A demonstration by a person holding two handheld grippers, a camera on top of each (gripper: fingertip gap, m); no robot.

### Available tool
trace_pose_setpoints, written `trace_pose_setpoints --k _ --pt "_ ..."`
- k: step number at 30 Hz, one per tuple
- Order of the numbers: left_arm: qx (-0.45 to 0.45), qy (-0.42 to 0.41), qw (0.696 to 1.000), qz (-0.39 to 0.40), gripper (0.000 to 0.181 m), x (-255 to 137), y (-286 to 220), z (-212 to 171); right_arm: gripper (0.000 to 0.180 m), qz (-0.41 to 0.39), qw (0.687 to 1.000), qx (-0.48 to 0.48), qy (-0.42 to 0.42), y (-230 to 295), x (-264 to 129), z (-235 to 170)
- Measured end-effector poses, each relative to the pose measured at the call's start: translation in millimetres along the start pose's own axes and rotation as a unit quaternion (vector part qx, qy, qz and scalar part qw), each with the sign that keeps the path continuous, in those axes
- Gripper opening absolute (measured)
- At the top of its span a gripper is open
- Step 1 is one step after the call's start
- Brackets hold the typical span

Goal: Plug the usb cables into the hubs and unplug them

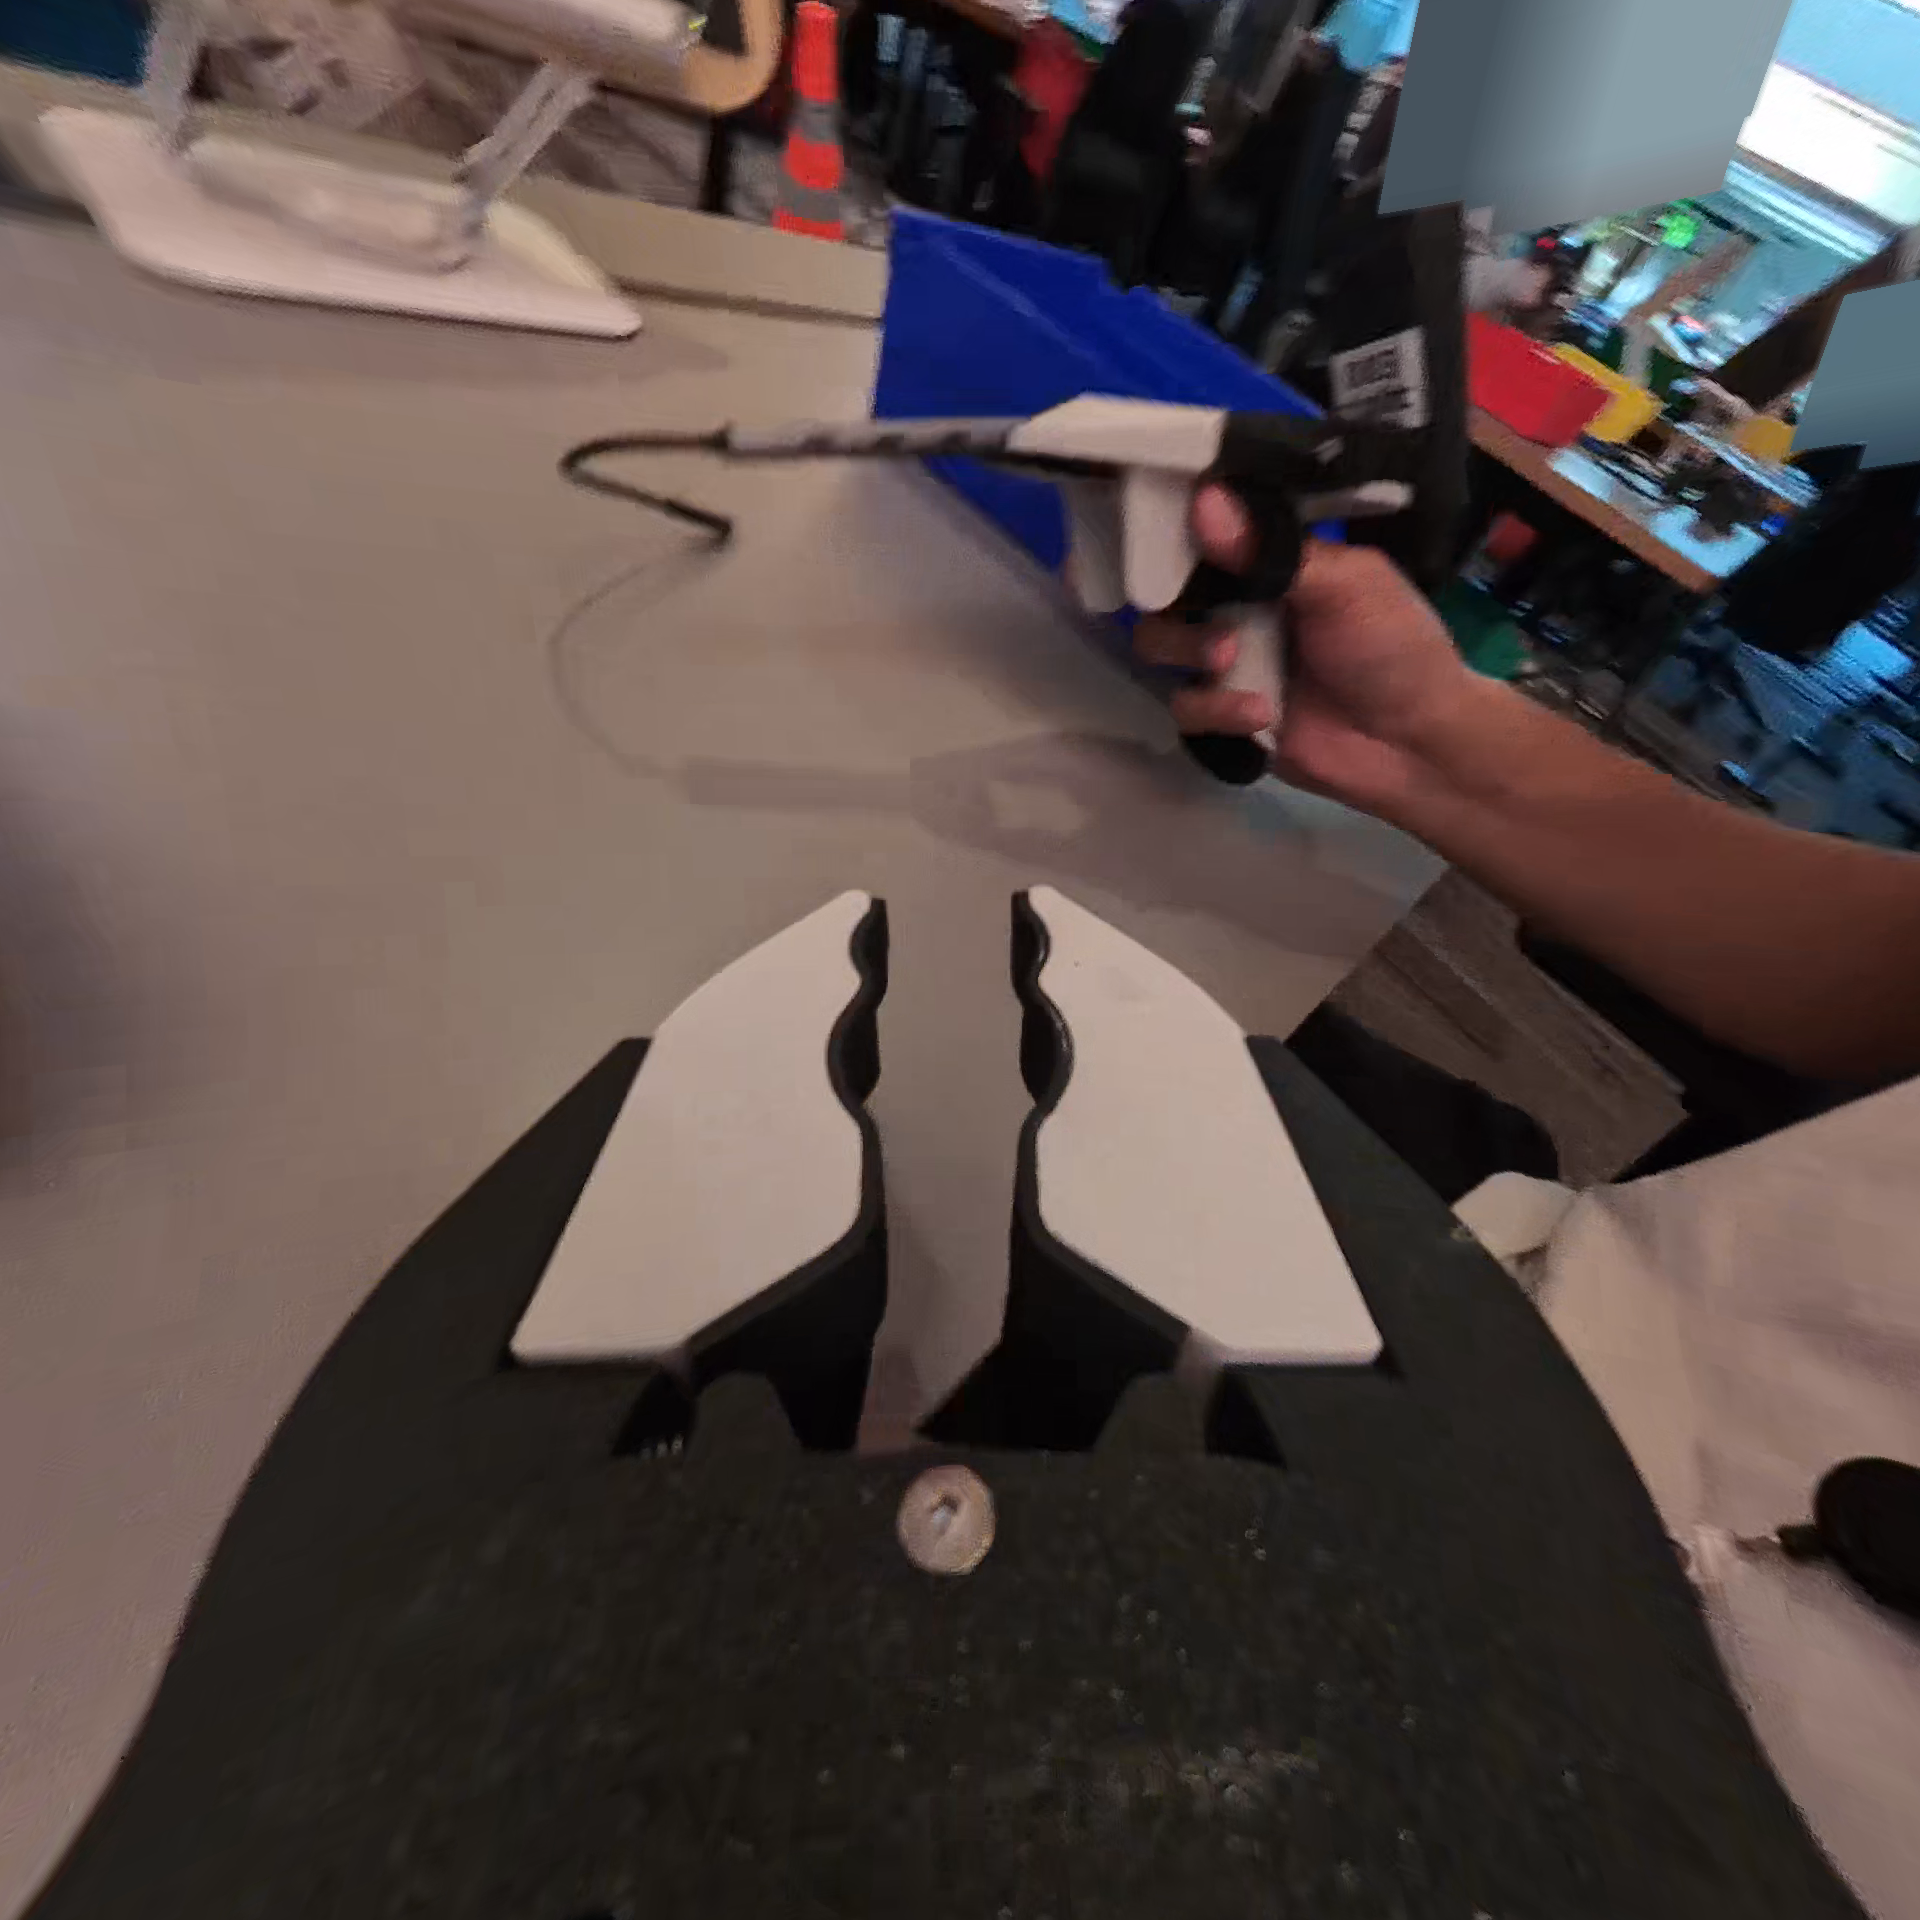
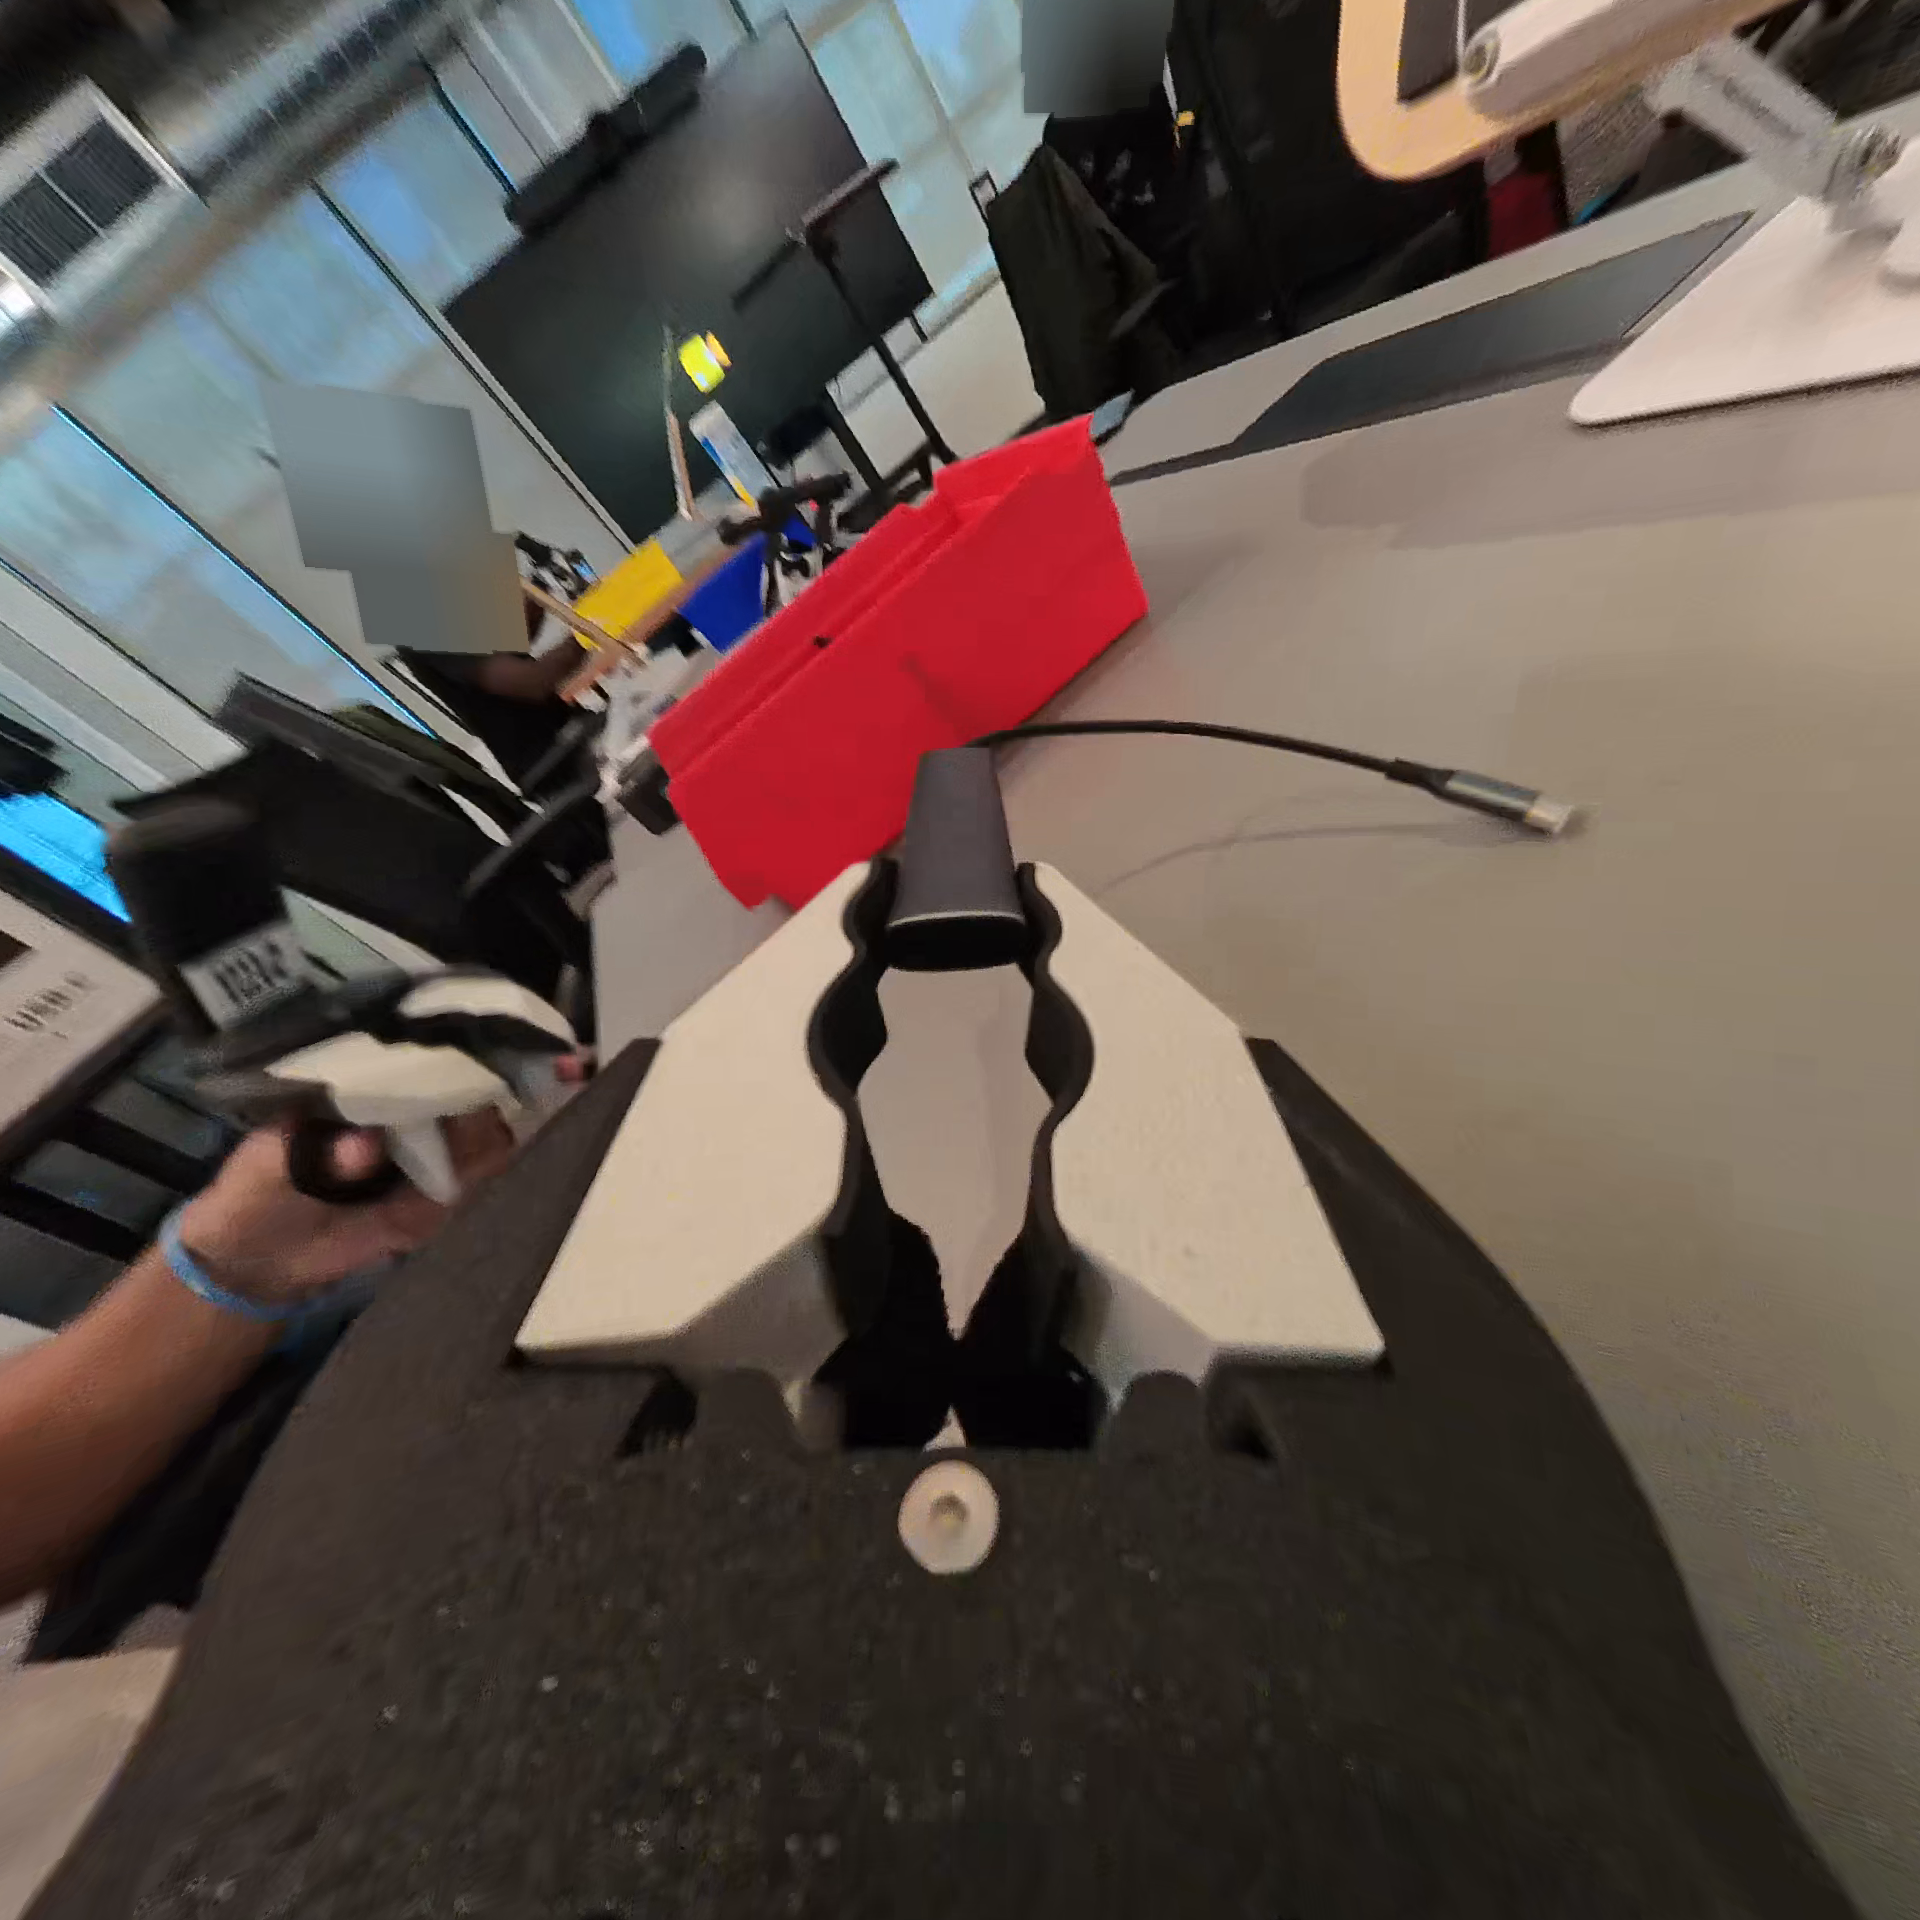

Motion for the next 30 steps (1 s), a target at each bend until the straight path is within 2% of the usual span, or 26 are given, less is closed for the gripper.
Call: trace_pose_setpoints --k 3,5,8,11,14,17,20,21,25,27,28,30 --pt "-0.037 0.001 0.999 0.031 0.024 -19.2 16.1 -20.6 0.021 0.004 0.999 0.036 -0.02 10.7 -2.1 -11.7" --pt "-0.033 -0.002 0.998 0.048 0.026 -35.0 34.1 -10.4 0.021 0.001 0.999 0.04 -0.03 15.3 -4.9 -13.2" --pt "0.074 0.062 0.993 0.066 0.028 -60.1 68.9 17.1 0.021 0.014 0.998 0.038 -0.038 22.0 -8.8 -14.0" --pt "0.237 0.174 0.951 0.094 0.025 -80.3 123.0 46.8 0.021 0.025 0.998 0.037 -0.032 23.7 -9.5 -14.6" --pt "0.321 0.276 0.9 0.1 0.022 -81.0 187.1 66.4 0.021 0.028 0.999 0.015 -0.023 22.0 -6.8 -15.6" --pt "0.304 0.373 0.876 0.039 0.024 -65.8 225.2 54.2 0.021 0.026 0.999 0.014 -0.014 19.7 -3.6 -19.4" --pt "0.265 0.467 0.843 -0.028 0.039 -56.6 239.4 27.4 0.021 0.022 1.0 0.013 -0.012 17.5 -1.0 -20.9" --pt "0.261 0.485 0.833 -0.043 0.039 -55.2 241.3 20.6 0.021 0.022 1.0 0.013 -0.012 16.9 -0.2 -20.9" --pt "0.299 0.526 0.795 -0.036 0.034 -50.4 260.2 1.3 0.021 0.023 1.0 0.007 -0.007 15.6 2.8 -22.1" --pt "0.332 0.528 0.781 -0.03 0.015 -49.7 264.1 -0.6 0.021 0.02 1.0 0.002 -0.004 14.2 4.2 -22.8" --pt "0.351 0.515 0.782 -0.028 0.005 -49.3 262.4 5.5 0.021 0.02 1.0 0.002 -0.003 13.6 4.7 -23.0" --pt "0.361 0.455 0.814 -0.002 0.005 -47.2 255.7 32.1 0.021 0.022 1.0 0.006 -0.003 13.1 5.3 -22.7"
Point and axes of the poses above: each gripper's, where its closed fingertips meet, x out along the fingers, z out of its top, y = z × x across the jaws, the point moved 1 cm from there along -x, back along the fingers, and after that the axes turned 2 degrees about -z, right-handed, at the moved point
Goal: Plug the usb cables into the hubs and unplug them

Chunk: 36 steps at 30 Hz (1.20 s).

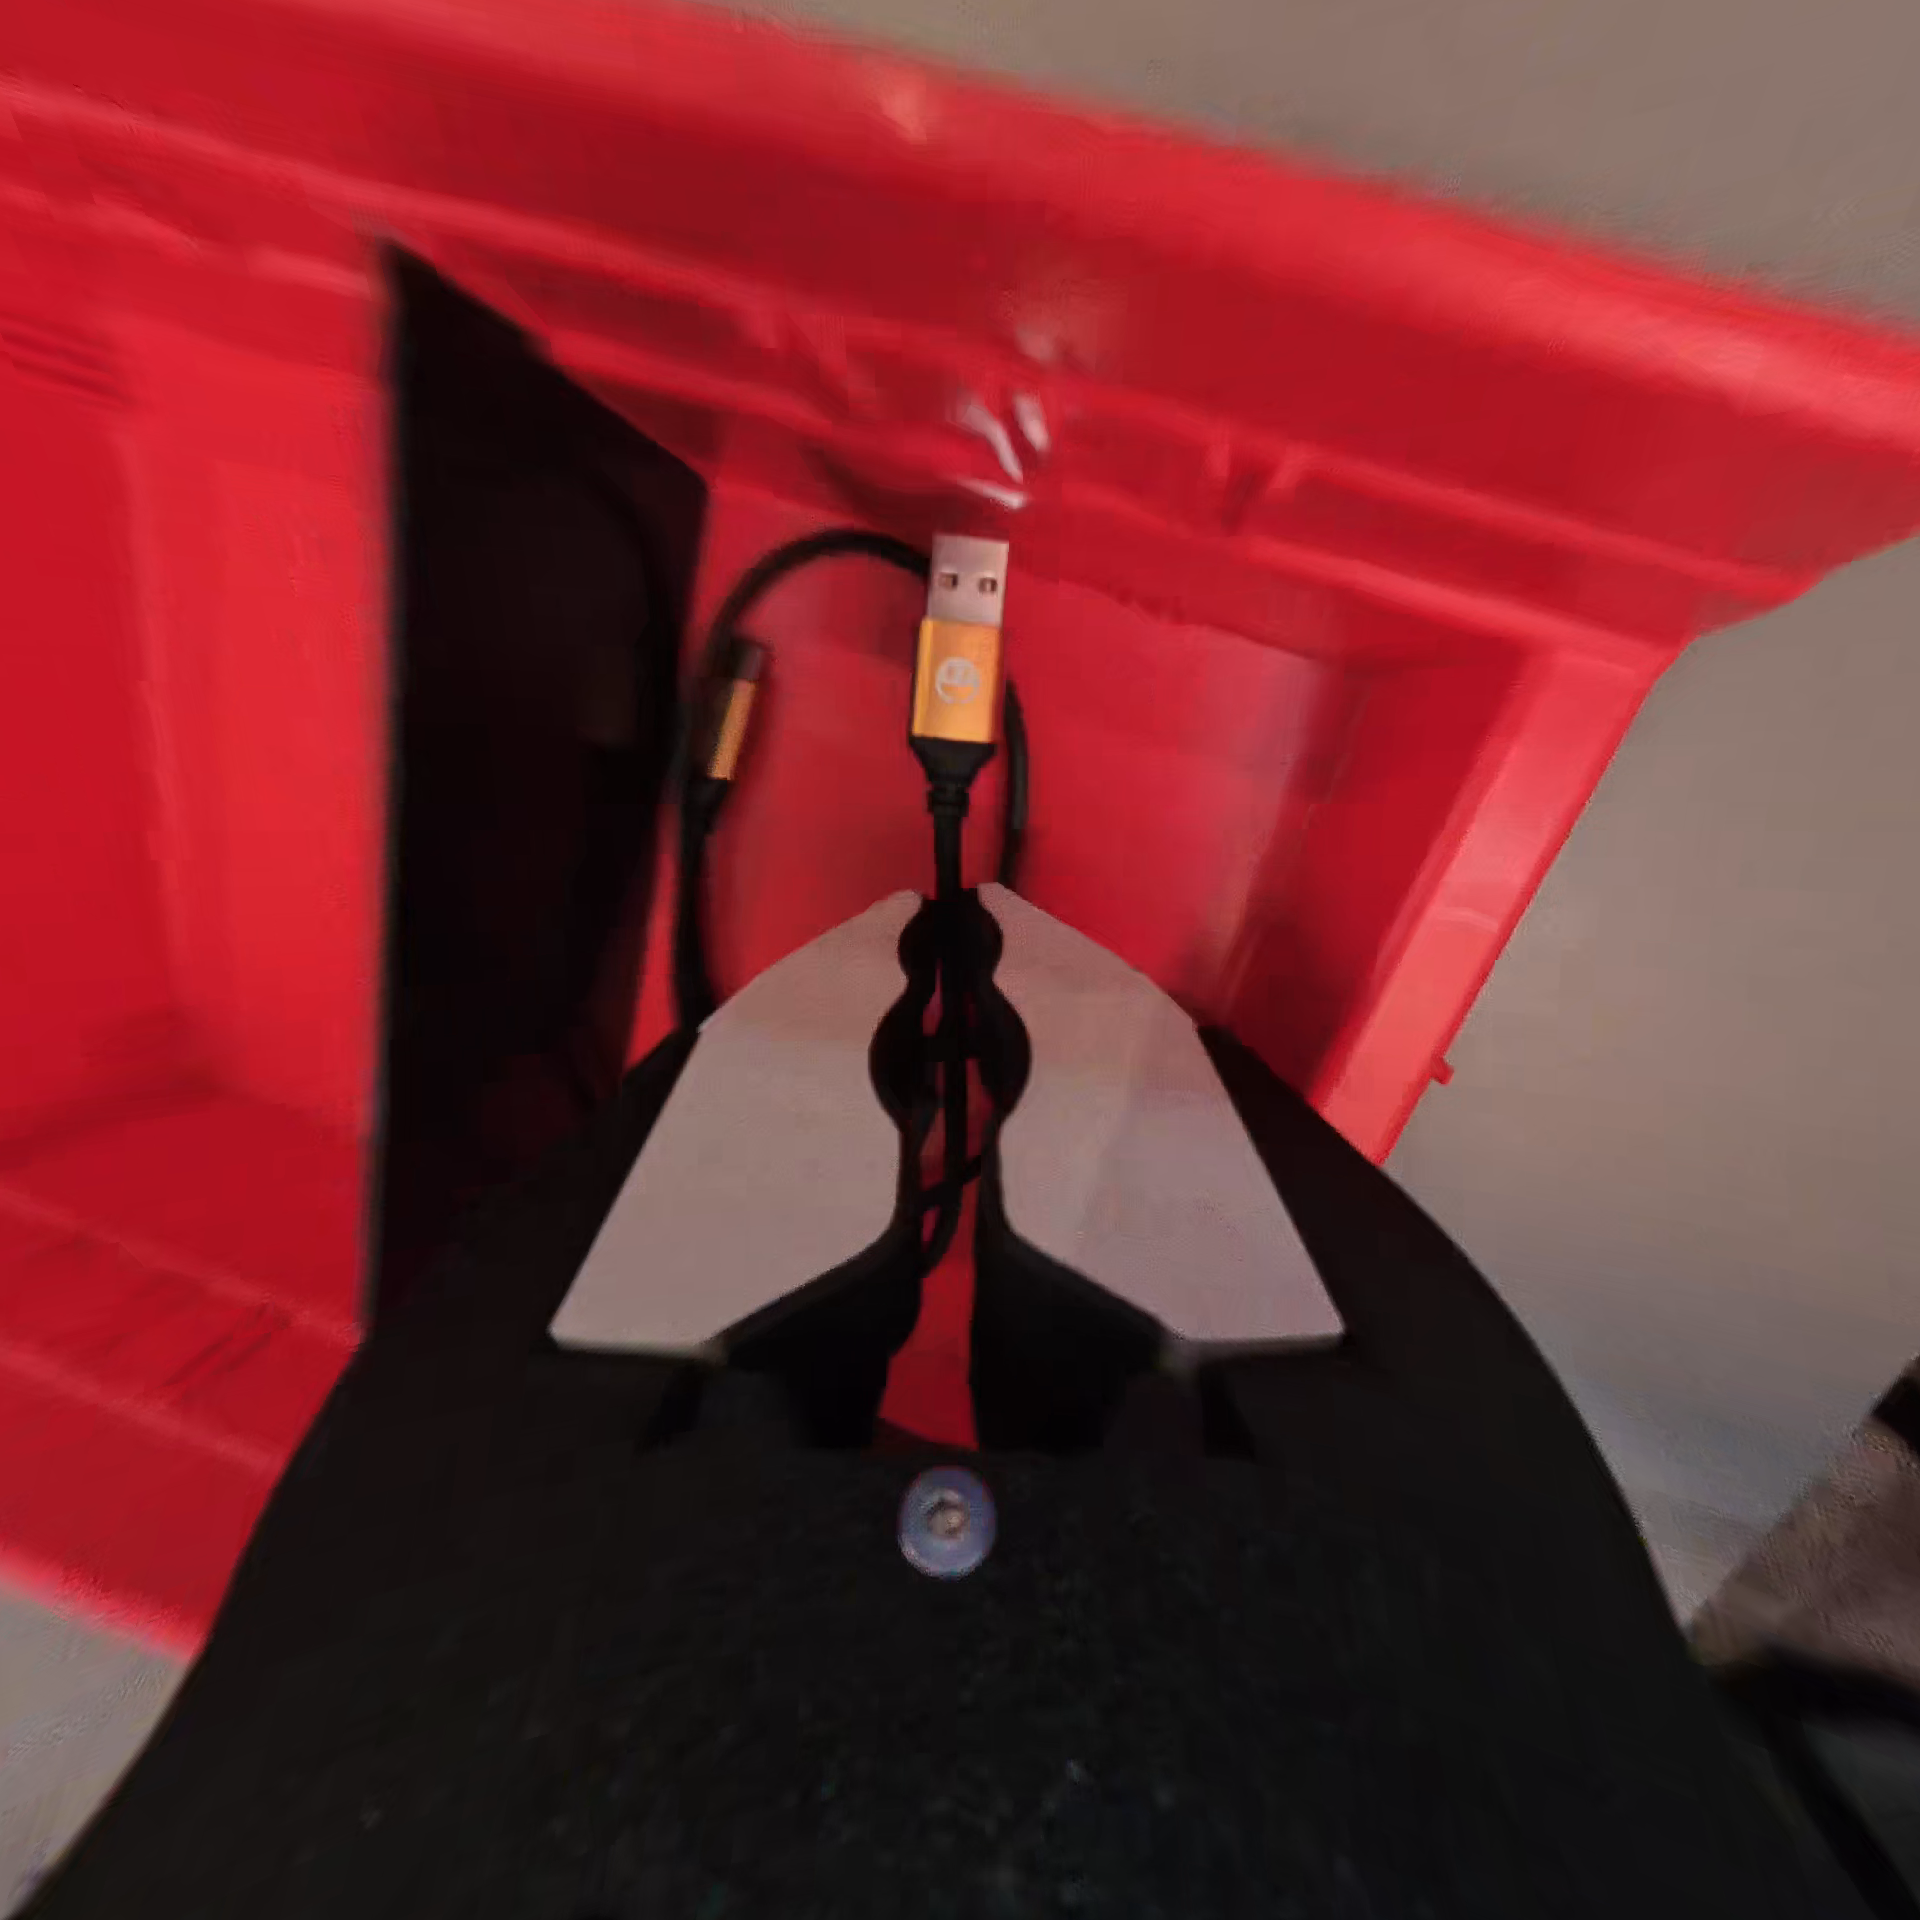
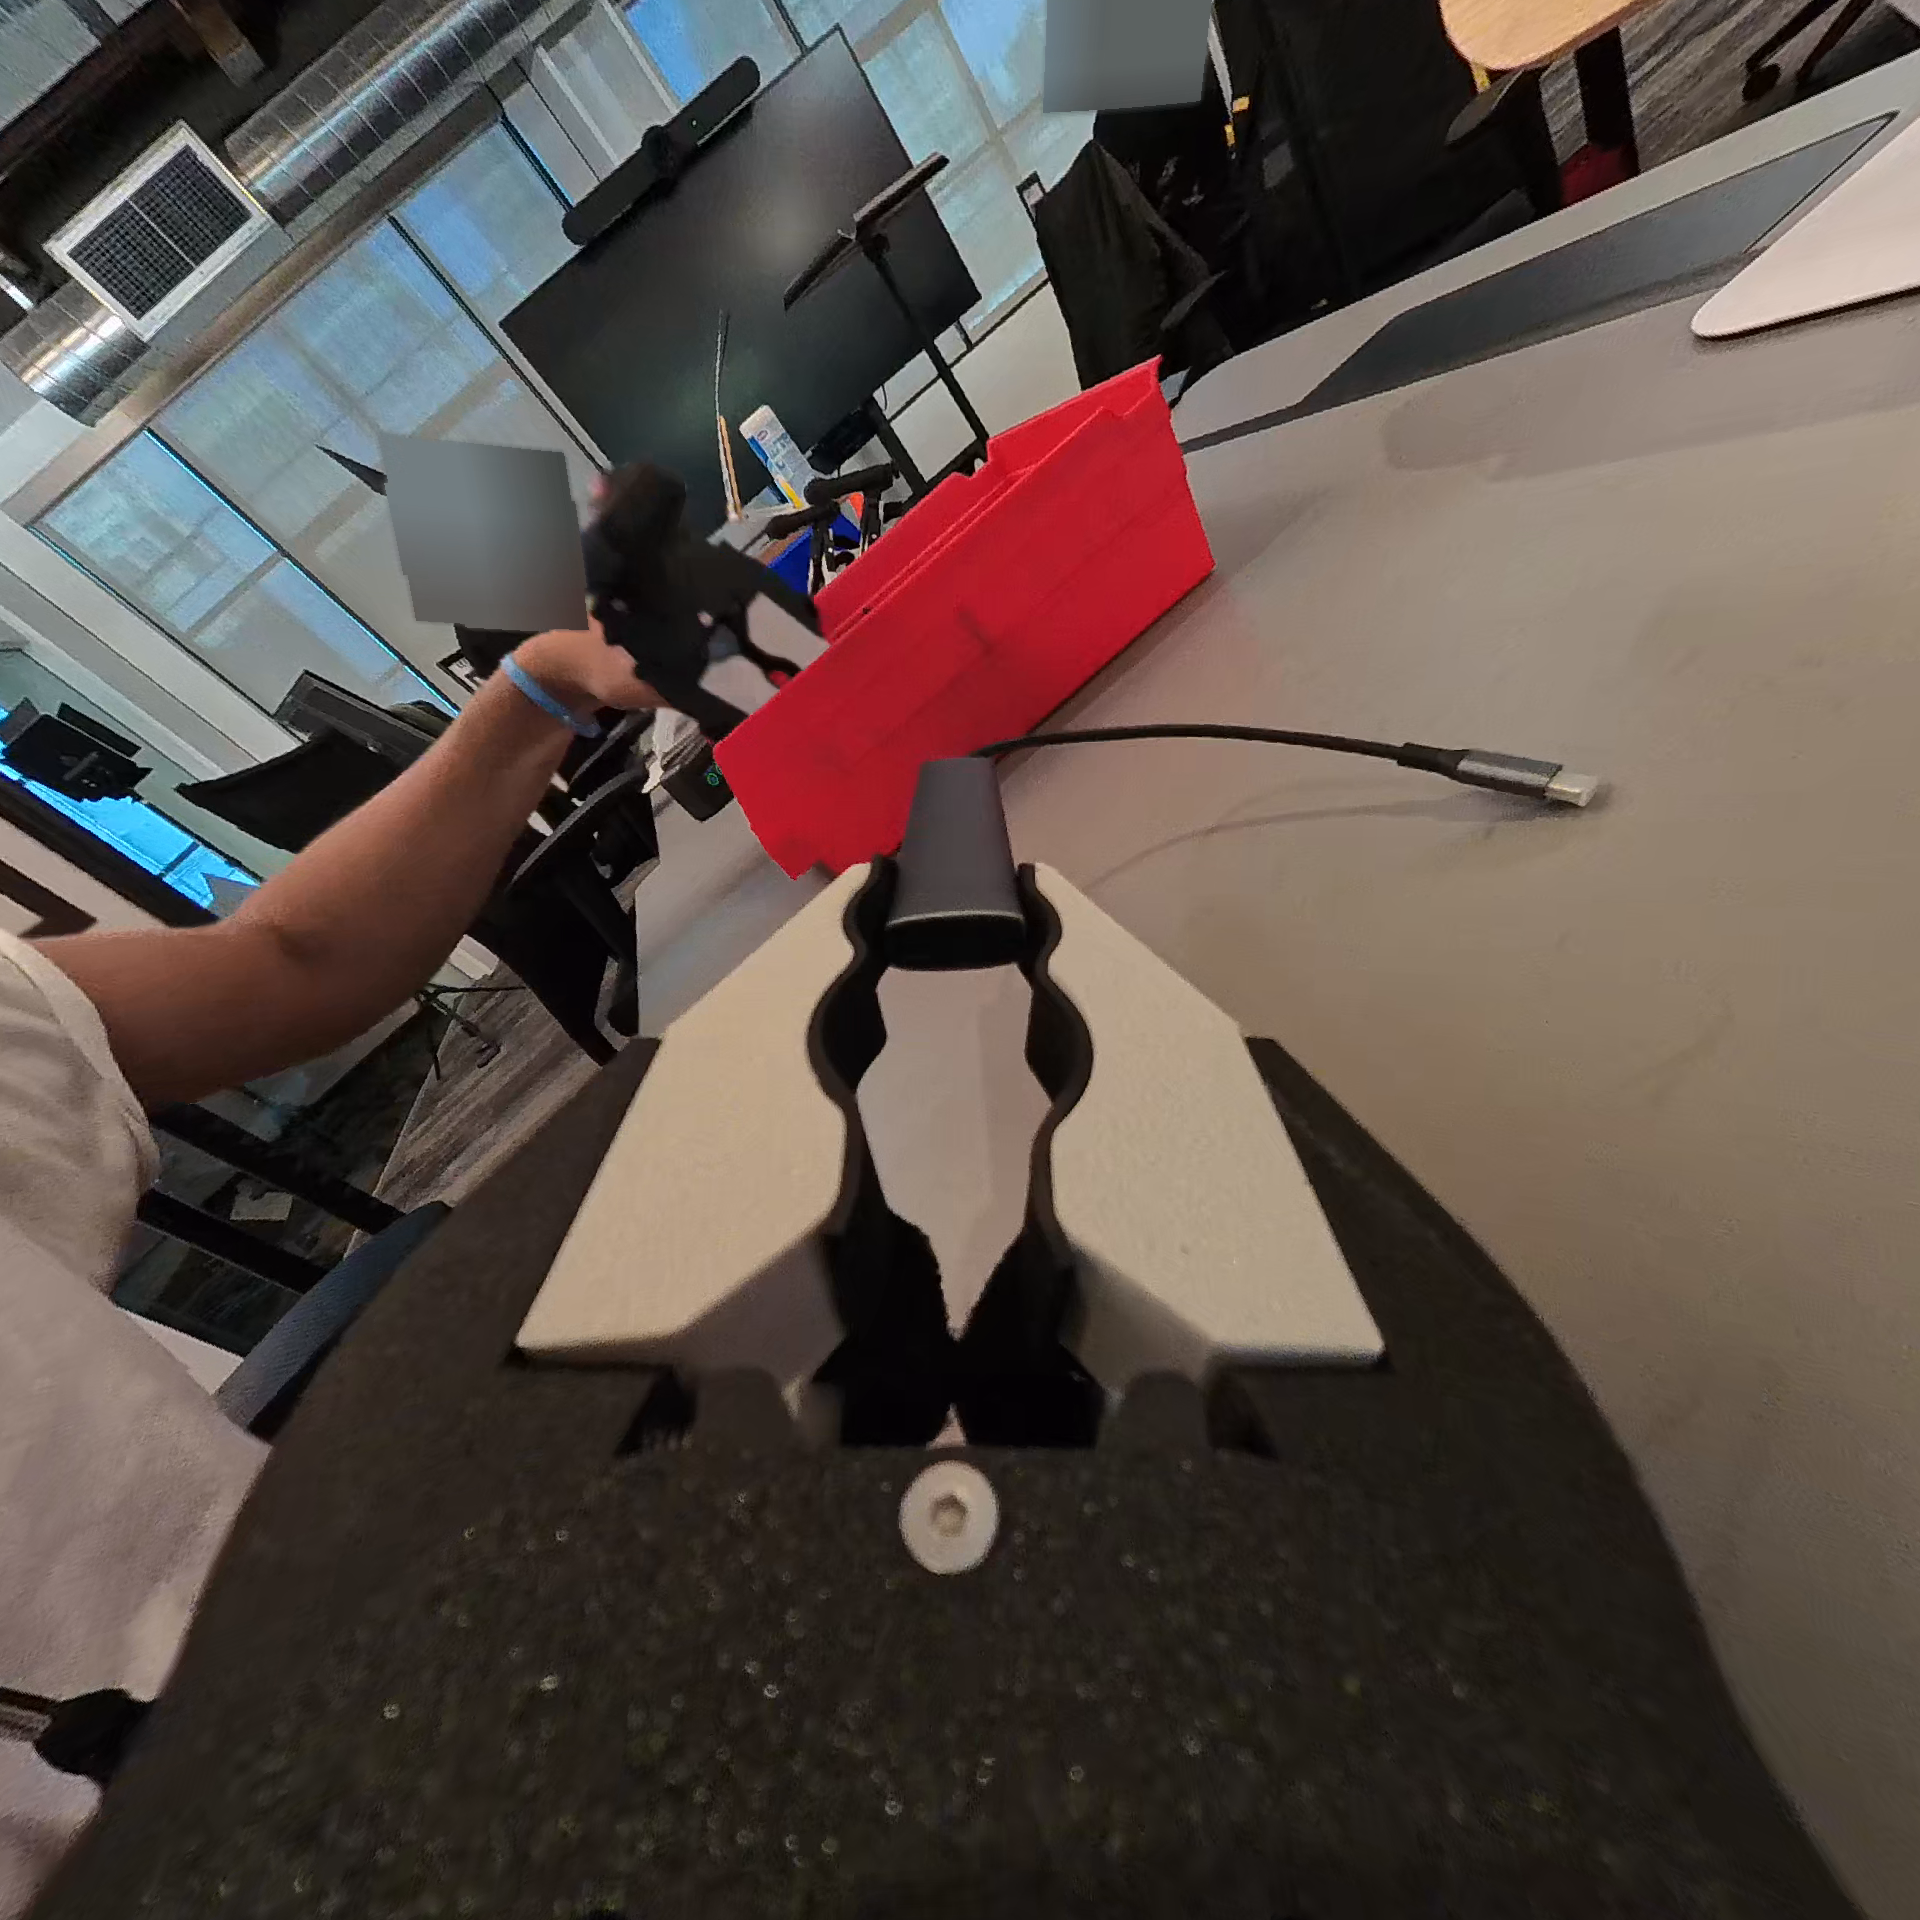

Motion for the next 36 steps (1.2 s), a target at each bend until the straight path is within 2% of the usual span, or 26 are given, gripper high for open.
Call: trace_pose_setpoints --k 4,7,10,12,14,17,21,23,25,27,29,31,33,36 --pt "-0.039 -0.083 0.992 0.091 0.004 -58.4 14.1 10.6 0.021 0.003 1.0 -0.001 -0.001 0.5 -0.7 2.6" --pt "-0.058 -0.133 0.971 0.19 0.004 -109.0 12.1 24.9 0.021 0.005 1.0 -0.006 -0.004 2.1 -3.8 6.6" --pt "-0.082 -0.235 0.923 0.293 0.004 -175.9 -16.6 71.1 0.021 0.006 1.0 -0.009 -0.008 2.3 -8.6 10.4" --pt "-0.084 -0.297 0.898 0.313 0.004 -195.7 -54.8 112.8 0.021 0.003 1.0 -0.01 -0.013 0.8 -12.0 13.3" --pt "-0.082 -0.326 0.894 0.296 0.003 -179.5 -95.2 154.4 0.021 0.003 1.0 -0.008 -0.019 -0.2 -15.8 16.8" --pt "-0.065 -0.277 0.926 0.248 0.004 -103.1 -147.3 196.1 0.021 -0.006 0.999 -0.016 -0.029 -4.5 -21.3 22.2" --pt "-0.084 -0.176 0.966 0.168 0.004 16.8 -191.4 203.0 0.021 -0.02 0.999 -0.025 -0.031 -10.8 -25.7 23.3" --pt "-0.083 -0.129 0.975 0.161 0.004 49.3 -197.7 193.1 0.022 -0.031 0.999 -0.032 -0.02 -14.5 -26.7 19.2" --pt "-0.111 -0.128 0.976 0.14 0.004 63.0 -201.2 192.5 0.021 -0.041 0.998 -0.038 -0.014 -17.9 -28.1 16.7" --pt "-0.159 -0.182 0.967 0.079 0.008 57.5 -207.1 207.8 0.021 -0.047 0.998 -0.034 -0.011 -20.6 -29.3 16.0" --pt "-0.204 -0.262 0.943 -0.006 0.032 36.1 -207.2 227.3 0.021 -0.055 0.998 -0.03 -0.008 -23.9 -30.5 14.8" --pt "-0.241 -0.311 0.918 -0.049 0.037 14.8 -188.9 231.1 0.021 -0.059 0.998 -0.027 -0.002 -26.0 -30.9 12.5" --pt "-0.251 -0.296 0.921 -0.024 0.035 15.4 -160.5 217.1 0.021 -0.055 0.998 -0.023 -0.001 -25.4 -30.7 11.9" --pt "-0.223 -0.183 0.956 0.046 0.034 46.0 -133.6 184.3 0.021 -0.054 0.998 -0.023 0.001 -24.3 -29.9 11.2"
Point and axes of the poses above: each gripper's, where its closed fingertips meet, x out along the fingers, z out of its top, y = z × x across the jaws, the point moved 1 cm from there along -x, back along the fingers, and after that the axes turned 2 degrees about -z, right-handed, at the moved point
